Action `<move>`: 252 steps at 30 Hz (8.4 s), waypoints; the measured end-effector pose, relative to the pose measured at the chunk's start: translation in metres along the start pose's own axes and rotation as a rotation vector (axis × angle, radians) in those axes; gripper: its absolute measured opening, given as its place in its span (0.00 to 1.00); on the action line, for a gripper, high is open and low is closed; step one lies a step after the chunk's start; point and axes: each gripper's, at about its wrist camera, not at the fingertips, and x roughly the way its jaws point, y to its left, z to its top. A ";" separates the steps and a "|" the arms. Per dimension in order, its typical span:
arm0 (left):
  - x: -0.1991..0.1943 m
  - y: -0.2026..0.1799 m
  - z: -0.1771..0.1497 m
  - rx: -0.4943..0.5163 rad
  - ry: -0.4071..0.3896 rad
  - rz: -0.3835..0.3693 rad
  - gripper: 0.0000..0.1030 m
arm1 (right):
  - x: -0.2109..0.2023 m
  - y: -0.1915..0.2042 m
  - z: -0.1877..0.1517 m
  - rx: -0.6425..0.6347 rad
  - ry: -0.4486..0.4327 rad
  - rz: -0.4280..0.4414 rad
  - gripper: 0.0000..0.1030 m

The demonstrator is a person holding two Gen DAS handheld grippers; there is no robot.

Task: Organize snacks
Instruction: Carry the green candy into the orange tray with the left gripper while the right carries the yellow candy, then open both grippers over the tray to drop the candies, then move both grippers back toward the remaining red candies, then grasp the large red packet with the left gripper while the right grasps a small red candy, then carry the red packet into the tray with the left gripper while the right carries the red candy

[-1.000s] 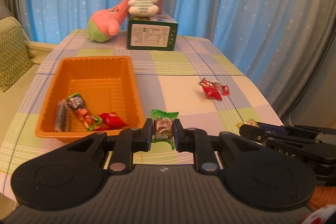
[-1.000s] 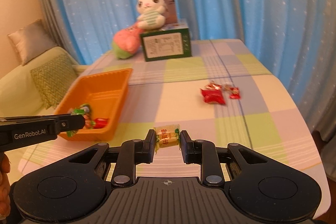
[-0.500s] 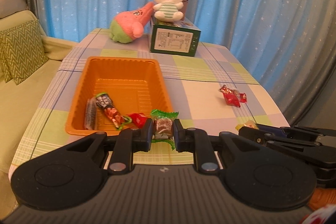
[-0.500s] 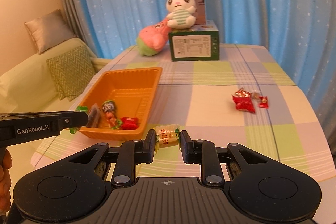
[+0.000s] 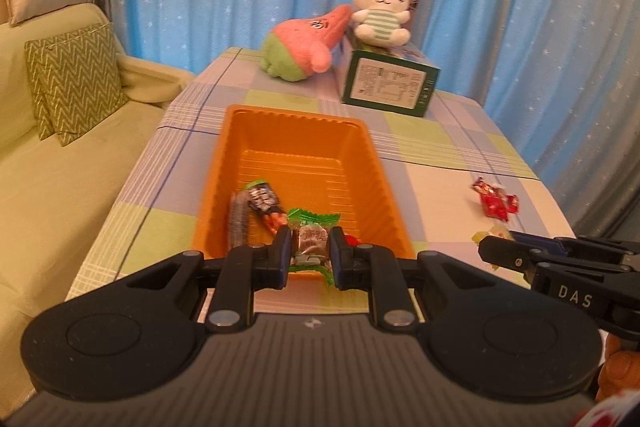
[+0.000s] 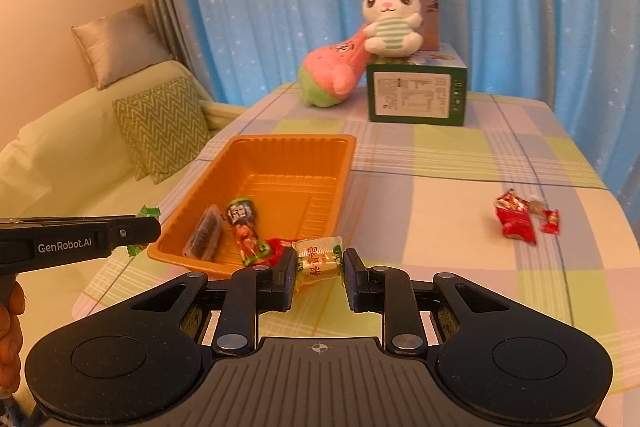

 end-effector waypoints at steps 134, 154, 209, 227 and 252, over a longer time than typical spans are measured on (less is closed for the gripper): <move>0.058 -0.187 0.012 0.319 0.051 -0.304 0.76 | -0.075 -0.198 -0.012 0.258 0.003 -0.368 0.67; 0.214 -0.268 0.030 0.706 0.188 -0.438 0.62 | 0.012 -0.281 -0.006 0.266 0.047 -0.300 0.66; 0.191 -0.223 0.007 0.333 0.232 -0.308 0.19 | 0.067 -0.266 0.010 0.216 0.079 -0.230 0.18; 0.070 -0.168 0.012 0.219 0.118 -0.262 0.19 | -0.027 -0.164 0.041 0.156 0.022 -0.169 0.18; -0.015 -0.089 -0.004 0.152 0.052 -0.172 0.19 | -0.050 -0.061 0.000 0.088 0.050 -0.061 0.18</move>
